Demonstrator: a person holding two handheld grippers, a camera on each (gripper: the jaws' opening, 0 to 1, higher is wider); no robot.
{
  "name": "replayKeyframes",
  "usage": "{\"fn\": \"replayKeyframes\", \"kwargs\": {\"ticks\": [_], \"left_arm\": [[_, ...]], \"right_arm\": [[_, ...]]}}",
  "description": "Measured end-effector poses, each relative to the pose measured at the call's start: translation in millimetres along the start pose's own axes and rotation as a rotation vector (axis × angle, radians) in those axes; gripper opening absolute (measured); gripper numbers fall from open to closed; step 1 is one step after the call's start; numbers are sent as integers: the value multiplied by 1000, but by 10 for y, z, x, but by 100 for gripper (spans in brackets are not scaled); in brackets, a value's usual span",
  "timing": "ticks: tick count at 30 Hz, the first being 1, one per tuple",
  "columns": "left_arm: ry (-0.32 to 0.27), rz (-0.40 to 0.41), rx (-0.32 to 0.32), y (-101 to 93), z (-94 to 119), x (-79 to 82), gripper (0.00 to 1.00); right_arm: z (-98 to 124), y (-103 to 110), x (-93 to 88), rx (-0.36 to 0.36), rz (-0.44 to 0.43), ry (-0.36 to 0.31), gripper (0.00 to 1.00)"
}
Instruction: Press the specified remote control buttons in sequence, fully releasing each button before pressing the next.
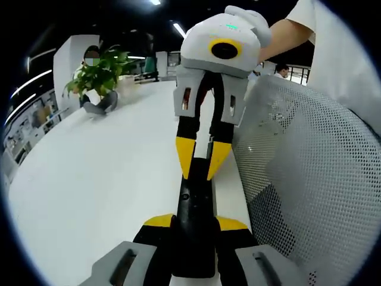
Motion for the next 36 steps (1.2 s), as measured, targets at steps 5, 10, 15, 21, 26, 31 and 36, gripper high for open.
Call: {"fn": "replayKeyframes", "kwargs": {"ticks": [5,10,15,21,26,31,36], "left_arm": [[-1,1,0,-1,-2,3,25],[-3,5,-1,3,-7,5,25],[-2,3,0,4,-14,13,25],[-5,3,1,6,-12,13,25],[-5,0,-1,6,-10,15,25],[-6,0,-1,8,-9,10,25],[-8,3,0,10,-9,6,25]], "right_arm": [[-14,-77,63,78,-183,90,7],[-23,-99,53,44,-340,68,7],[-20,-77,34,3,-403,21,6],[-16,27,-19,-100,-257,-85,6],[-35,52,10,-119,-186,-70,5],[-35,-22,59,-22,-119,21,5],[-41,-93,115,44,-224,93,5]]}}
Point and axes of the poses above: the point that each gripper's makers call its tool centre point, and the gripper's own axes: z roughly backward along the fingers, y roughly to its left, x roughly out of its top, the point moved 7 cm from there along z, roughly backward along the fingers, and after that the axes turned 9 degrees about x, right-handed, at the moved point
